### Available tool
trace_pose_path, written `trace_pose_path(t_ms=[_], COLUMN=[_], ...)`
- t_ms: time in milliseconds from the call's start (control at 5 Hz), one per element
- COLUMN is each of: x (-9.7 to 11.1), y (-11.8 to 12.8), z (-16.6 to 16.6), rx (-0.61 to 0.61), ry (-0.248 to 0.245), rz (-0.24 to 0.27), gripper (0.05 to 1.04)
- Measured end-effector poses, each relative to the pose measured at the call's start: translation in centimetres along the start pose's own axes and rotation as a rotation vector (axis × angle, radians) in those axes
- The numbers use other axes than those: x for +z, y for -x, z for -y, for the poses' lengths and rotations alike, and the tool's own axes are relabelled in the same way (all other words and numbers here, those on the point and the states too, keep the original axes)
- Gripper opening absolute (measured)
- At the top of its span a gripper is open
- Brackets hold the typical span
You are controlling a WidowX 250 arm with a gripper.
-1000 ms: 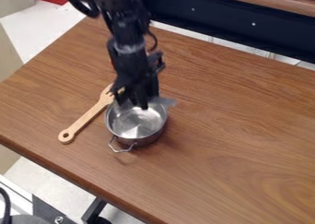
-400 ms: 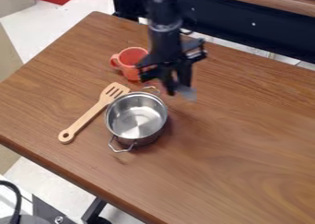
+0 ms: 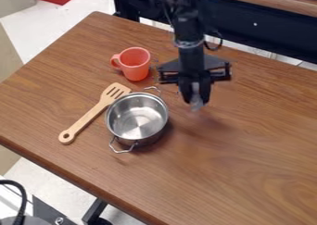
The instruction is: Move the knife to the right of the silver pot
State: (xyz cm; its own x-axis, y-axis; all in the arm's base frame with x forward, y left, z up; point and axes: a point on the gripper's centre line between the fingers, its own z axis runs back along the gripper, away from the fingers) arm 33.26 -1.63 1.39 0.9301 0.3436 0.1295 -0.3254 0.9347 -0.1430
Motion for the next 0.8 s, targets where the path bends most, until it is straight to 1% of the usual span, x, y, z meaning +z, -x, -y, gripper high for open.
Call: trace_pose_path(t_ms=[200,400,600,800], x=[-1.3,-1.6,-2.5,-2.8], y=[1.1,2.3,3.8,4.2], z=[0.4,0.3,0.2,0.4], rx=[-0.241,-0.400,-0.505,-0.507], ry=[0.016,0.021,0.018,-0.007], rz=[-0.045,-0.086,-0.095,-0.083], gripper=[0.244,0.244,0.244,0.244])
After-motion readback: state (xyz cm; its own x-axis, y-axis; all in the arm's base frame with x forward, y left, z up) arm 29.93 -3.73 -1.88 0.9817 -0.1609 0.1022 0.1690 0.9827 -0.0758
